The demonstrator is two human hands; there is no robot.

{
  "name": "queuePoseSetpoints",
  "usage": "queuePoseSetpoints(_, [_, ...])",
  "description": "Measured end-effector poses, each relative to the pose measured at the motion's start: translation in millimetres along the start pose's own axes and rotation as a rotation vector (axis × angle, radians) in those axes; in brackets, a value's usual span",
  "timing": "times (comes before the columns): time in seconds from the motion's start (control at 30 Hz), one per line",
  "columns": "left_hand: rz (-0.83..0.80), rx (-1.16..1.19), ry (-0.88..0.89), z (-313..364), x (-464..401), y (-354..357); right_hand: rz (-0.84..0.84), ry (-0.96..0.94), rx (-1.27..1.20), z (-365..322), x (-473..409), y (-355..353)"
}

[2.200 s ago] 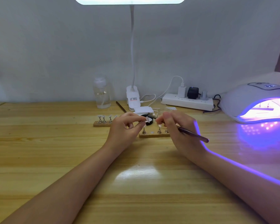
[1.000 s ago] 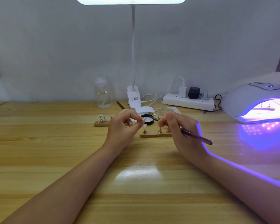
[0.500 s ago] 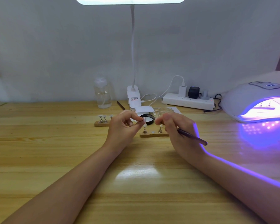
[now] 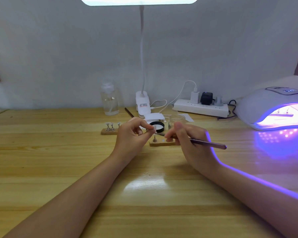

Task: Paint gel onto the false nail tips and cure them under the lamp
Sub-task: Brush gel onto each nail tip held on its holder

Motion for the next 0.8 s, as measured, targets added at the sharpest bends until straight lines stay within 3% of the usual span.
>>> queuePoseSetpoints(0.23, [-0.005, -0.009, -0.005, -0.2, 0.1, 0.4, 0.040, -0.024, 0.066, -2.8, -2.4, -4.9])
queuePoseSetpoints(0.8, [-0.015, -0.028, -0.040, -3.4, 0.0, 1.6, 0.086, 0.091, -0.084, 3.3, -2.1, -6.6])
Point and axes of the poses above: each hand's wrist, its own x-axis away from the middle knuckle, its own y-axis out of the palm, z = x × y, the point moved 9 cm from there along -x, towards the middle knuckle, and after that the axes turned 7 degrees about z, right-handed, at the moved point
